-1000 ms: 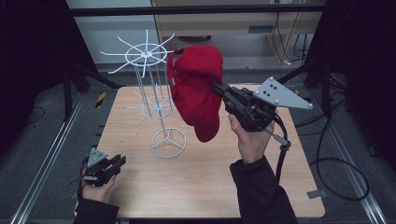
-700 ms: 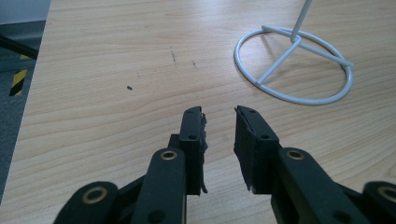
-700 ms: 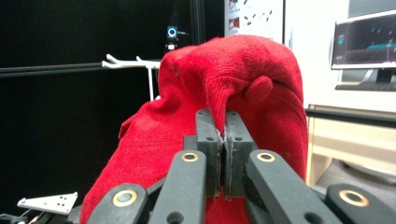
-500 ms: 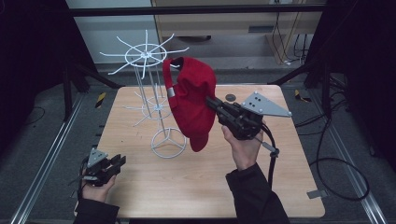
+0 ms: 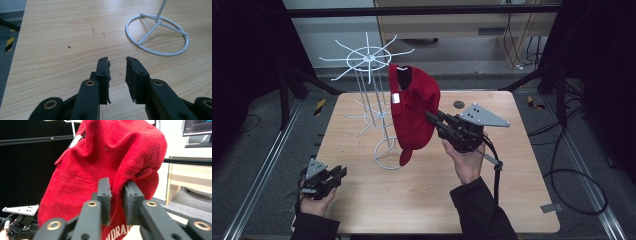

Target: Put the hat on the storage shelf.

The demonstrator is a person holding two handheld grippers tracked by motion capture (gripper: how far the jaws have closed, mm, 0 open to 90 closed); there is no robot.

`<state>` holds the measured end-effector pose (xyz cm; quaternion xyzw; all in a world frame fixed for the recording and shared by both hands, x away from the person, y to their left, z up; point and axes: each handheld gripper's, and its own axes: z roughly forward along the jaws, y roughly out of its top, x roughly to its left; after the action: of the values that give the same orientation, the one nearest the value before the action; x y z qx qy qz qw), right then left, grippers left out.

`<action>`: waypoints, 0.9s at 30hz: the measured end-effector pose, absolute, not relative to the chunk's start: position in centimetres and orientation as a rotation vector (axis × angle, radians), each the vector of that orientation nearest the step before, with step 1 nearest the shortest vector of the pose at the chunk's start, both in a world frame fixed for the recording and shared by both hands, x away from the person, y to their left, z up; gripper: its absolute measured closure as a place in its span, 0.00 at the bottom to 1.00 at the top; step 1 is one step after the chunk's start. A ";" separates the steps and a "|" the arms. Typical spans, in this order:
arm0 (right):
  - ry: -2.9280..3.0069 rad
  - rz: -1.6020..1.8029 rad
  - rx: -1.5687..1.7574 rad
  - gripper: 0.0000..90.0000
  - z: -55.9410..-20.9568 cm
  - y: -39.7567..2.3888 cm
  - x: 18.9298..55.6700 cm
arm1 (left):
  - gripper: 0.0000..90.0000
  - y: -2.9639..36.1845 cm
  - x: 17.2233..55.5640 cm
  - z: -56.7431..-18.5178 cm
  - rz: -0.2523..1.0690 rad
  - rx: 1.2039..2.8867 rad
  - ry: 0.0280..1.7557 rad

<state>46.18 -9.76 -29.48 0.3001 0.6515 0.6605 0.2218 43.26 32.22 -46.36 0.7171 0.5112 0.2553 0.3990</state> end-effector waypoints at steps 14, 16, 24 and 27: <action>1.779 1.815 0.853 0.43 -30.4 -12.7 45.4 | 0.77 32.2 43.3 -46.4 0.649 1.813 1.294; 1.776 1.812 0.865 0.40 -30.9 -13.4 45.1 | 0.76 32.2 43.3 -46.4 0.649 1.813 1.294; 1.834 1.714 0.948 0.31 -35.0 -15.7 44.5 | 0.71 32.1 43.3 -46.5 0.643 1.812 1.288; 1.864 1.661 0.989 0.29 -37.2 -16.5 44.4 | 0.70 32.0 43.4 -46.6 0.637 1.822 1.283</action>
<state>44.40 -16.54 -37.18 0.3587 0.6762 0.6025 0.2261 43.38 32.02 -46.57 0.7202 0.5074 0.2520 0.4005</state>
